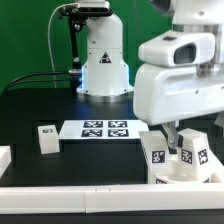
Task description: Assemble stool
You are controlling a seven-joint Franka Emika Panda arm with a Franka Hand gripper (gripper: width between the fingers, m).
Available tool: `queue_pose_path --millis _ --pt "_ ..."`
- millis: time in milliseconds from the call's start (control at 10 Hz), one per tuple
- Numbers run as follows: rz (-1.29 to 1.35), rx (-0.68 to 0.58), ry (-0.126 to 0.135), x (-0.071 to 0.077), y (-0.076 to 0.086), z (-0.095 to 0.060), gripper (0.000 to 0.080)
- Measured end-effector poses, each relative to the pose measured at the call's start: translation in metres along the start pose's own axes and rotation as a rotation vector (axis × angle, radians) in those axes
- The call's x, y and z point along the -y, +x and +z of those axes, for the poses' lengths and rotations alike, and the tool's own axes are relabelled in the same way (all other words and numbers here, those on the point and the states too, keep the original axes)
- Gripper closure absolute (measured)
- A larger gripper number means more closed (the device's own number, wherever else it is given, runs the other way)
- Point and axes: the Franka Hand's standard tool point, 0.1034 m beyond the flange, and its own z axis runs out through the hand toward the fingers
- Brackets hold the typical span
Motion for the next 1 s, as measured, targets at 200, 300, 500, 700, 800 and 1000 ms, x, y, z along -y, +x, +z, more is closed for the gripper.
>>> queue_pose_path --millis 200,300,500,700,800,1000 --pt "-0.002 -0.004 -0.010 0.0067 0.0020 0.0070 0.0151" --pt "0.000 -0.004 -0.010 0.0051 0.0017 0.0068 0.0244" --pt "0.023 -0.004 -0.010 0.0047 0.0015 0.0070 0.0379" --pt "0.036 -0.004 -0.009 0.0037 0.0013 0.0065 0.0462" --pt "0.183 -0.002 -0.003 0.0024 0.0024 0.0026 0.0462" --pt "0.467 -0.009 0.015 0.0030 0.0025 0.0035 0.0462"
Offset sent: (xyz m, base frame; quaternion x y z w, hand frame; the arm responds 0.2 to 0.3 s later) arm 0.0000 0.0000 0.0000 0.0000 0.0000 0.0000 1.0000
